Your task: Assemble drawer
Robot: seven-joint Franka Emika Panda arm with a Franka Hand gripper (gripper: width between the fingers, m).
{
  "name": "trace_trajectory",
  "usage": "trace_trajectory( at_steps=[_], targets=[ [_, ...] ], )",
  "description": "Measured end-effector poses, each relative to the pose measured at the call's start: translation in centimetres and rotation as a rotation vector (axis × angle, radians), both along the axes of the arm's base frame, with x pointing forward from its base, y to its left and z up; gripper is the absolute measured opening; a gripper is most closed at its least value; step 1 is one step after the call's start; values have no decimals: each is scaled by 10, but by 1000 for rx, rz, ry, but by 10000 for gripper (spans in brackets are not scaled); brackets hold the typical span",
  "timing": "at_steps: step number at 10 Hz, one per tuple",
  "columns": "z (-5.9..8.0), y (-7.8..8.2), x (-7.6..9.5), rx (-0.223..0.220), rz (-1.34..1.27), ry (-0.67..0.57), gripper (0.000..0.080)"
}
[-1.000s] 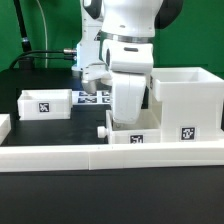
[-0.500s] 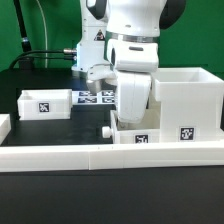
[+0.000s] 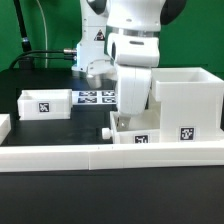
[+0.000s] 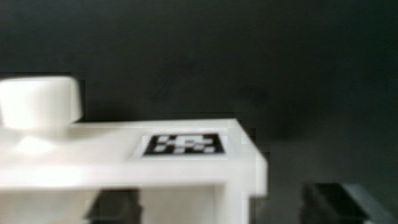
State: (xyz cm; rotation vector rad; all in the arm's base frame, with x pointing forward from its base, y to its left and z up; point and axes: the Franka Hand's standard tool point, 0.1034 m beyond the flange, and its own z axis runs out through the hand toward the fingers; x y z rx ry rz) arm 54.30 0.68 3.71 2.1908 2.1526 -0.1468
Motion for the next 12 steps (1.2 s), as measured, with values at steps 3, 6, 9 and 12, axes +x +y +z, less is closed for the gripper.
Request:
trace_trajectory(
  at_steps=[3, 6, 9, 12],
  targets=[
    [27, -18, 5, -17, -6, 12, 644],
    [22, -59, 0, -14, 25, 21, 649],
    [17, -71, -3, -7, 2, 16, 649],
    [5, -76, -2, 75, 12, 28, 649]
  ],
)
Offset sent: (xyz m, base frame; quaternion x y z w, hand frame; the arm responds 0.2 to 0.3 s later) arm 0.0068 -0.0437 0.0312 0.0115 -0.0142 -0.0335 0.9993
